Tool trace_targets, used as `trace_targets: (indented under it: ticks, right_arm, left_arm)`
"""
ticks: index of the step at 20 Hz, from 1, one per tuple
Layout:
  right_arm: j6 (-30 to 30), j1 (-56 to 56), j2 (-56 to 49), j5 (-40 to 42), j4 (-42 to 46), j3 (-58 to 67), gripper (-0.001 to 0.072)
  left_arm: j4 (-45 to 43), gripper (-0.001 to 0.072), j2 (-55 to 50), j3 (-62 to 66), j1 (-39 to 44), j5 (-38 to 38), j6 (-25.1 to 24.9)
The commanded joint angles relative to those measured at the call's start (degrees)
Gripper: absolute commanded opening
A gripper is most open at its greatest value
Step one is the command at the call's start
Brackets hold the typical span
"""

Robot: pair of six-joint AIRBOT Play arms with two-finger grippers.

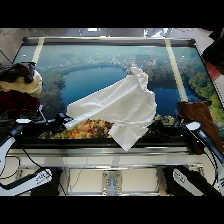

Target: Fold the shirts.

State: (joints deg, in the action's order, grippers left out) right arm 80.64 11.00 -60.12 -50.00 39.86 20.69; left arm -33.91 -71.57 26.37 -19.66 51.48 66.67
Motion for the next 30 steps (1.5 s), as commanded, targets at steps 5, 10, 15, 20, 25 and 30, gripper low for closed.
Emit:
trace_targets:
  ticks: [5, 10, 15, 20, 25, 30]
  right_arm:
    - [-2.40, -7.30, -10.34, 12.52, -10.95, 2.80, 0.0299]
    - [-6.78, -7.30, -6.64, 5.01, -10.43, 10.93, 0.0016]
    - [-2.80, -7.30, 14.29, -12.15, 5.40, 24.94, 0.0015]
    - [8.26, -7.30, 37.20, -15.76, 16.04, 44.83, 0.0013]
    - [10.19, -7.30, 37.05, -15.82, 22.21, 68.37, 0.0013]
    - [8.61, -7.30, 24.87, -19.89, 30.53, 72.85, 0.0010]
  left_arm:
    - [6.03, 0.0497, -0.37, -0.02, 0.96, -1.88, -0.22]
    - [6.54, 0.0010, 1.55, 3.54, 0.61, 0.94, -1.70]
    - [6.54, 0.0009, 19.96, 13.55, -8.28, 12.20, -1.46]
    - [6.54, 0.0009, 44.11, 27.71, -25.77, 12.31, 1.53]
    - [5.62, 0.0007, 46.31, 50.31, -33.20, 13.90, 0.44]
    - [5.95, 0.0007, 37.59, 58.27, -33.16, 19.21, 2.23]
